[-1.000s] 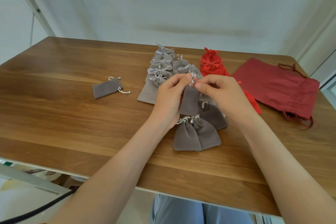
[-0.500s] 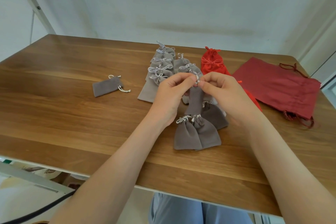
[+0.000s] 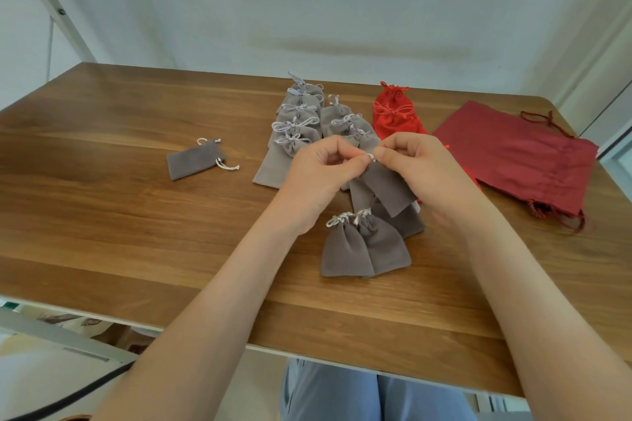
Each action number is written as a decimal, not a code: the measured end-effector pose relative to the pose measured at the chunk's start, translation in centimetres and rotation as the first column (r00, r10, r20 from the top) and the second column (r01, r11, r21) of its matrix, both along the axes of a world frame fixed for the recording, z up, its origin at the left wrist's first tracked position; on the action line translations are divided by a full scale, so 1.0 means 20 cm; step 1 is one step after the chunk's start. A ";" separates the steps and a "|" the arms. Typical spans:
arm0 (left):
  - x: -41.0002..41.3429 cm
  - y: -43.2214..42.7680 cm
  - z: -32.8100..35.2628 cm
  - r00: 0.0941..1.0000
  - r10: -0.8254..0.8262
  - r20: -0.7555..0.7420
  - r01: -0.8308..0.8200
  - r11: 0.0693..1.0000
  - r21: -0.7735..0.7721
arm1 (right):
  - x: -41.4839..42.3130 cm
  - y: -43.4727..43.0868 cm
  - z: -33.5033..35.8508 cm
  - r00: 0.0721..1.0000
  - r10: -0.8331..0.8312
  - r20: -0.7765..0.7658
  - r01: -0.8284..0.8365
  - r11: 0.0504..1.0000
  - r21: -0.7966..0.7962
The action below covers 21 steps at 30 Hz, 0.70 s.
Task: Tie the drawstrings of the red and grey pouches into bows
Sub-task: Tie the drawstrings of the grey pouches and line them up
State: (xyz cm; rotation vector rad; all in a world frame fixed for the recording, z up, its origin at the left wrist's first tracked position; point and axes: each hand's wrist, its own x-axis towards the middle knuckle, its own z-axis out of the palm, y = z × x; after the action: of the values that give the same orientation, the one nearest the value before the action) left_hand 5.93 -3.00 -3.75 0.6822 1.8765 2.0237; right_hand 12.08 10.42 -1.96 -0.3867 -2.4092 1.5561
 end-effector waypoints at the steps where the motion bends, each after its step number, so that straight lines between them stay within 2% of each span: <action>1: 0.00 0.00 -0.01 1.000 0.014 -0.018 -0.014 1.000 -0.023 | 0.00 0.00 -0.01 1.000 0.002 0.005 -0.002 1.000 0.002; 5: 0.00 0.00 -0.03 0.978 0.054 -0.202 -0.095 0.976 -0.197 | -0.02 0.00 -0.04 1.000 -0.008 0.020 0.006 0.996 0.090; 8: 0.02 0.00 -0.04 0.888 0.100 -0.448 -0.244 0.929 -0.277 | -0.03 -0.01 -0.05 1.000 -0.026 0.000 0.026 0.989 0.147; 11: 0.02 0.00 -0.07 0.692 0.157 -0.704 -0.386 0.905 -0.177 | -0.02 -0.03 -0.04 0.997 -0.023 -0.079 0.028 0.998 0.058; 15: 0.01 0.01 -0.10 0.491 0.214 -0.844 -0.457 0.889 -0.041 | -0.01 -0.03 -0.02 0.996 -0.010 -0.089 0.005 0.998 -0.059; 18: 0.01 0.02 -0.10 0.409 0.223 -0.885 -0.459 0.888 0.011 | -0.01 -0.04 -0.01 0.998 0.054 -0.020 -0.057 0.983 -0.177; 21: 0.01 0.02 -0.10 0.373 0.212 -0.903 -0.454 0.890 0.022 | -0.01 -0.03 -0.01 0.992 0.121 -0.039 -0.127 0.960 -0.251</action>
State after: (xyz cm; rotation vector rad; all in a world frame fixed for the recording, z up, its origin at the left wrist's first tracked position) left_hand 6.11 -2.67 -5.84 1.6709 3.0133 1.6556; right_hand 11.90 9.86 -2.09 -0.2665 -2.2599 1.9209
